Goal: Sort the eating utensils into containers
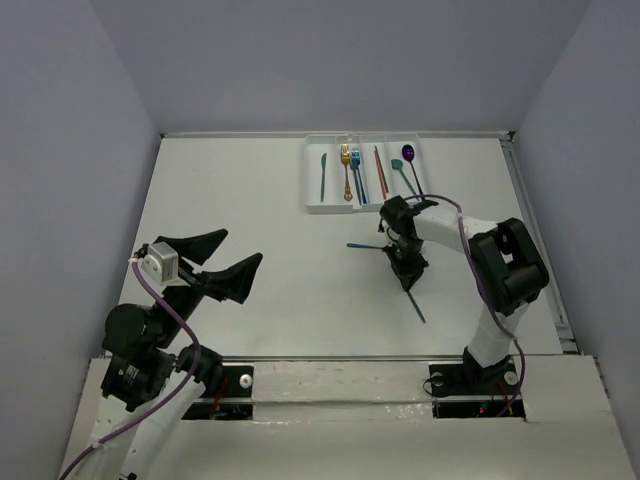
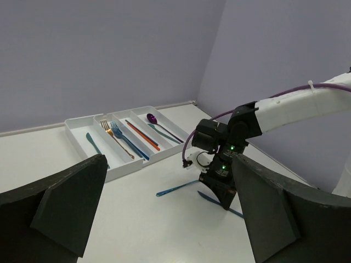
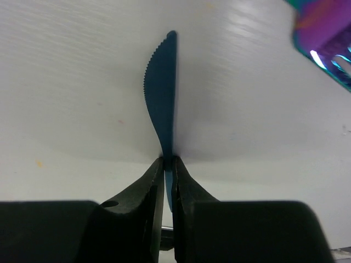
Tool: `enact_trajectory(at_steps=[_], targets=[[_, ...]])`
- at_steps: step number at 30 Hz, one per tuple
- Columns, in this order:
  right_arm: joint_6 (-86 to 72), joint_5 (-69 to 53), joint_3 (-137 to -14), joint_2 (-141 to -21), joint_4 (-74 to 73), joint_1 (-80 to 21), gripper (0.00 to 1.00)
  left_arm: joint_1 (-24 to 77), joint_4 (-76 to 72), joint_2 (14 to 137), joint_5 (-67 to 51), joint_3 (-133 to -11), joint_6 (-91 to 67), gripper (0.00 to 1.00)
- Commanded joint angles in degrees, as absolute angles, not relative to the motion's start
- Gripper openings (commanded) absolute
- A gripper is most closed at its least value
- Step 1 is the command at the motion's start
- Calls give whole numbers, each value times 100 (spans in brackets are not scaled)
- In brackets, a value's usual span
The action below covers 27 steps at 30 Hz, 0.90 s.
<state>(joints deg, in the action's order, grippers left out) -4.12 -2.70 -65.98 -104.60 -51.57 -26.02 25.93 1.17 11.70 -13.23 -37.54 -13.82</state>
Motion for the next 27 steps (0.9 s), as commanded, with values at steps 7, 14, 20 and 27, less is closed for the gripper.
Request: enact_trajectory(at_steps=[7, 14, 20, 27], targets=[[-1590, -782, -6443, -10522, -3209, -3541, 0, 2628, -88, 1222, -1292, -3929, -1345, 99], [-2205, -1133, -5898, -9520, -2093, -3735, 0, 2628, -88, 1266, -1318, -3920, -1354, 99], [-2355, -1309, -6143, -9176, -1530, -3735, 0, 2628, -88, 1301, -1301, -3920, -1354, 99], [-2294, -1126, -7276, -9790, -1073, -3735, 0, 2628, -88, 1380, -1266, -3911, -1345, 99]])
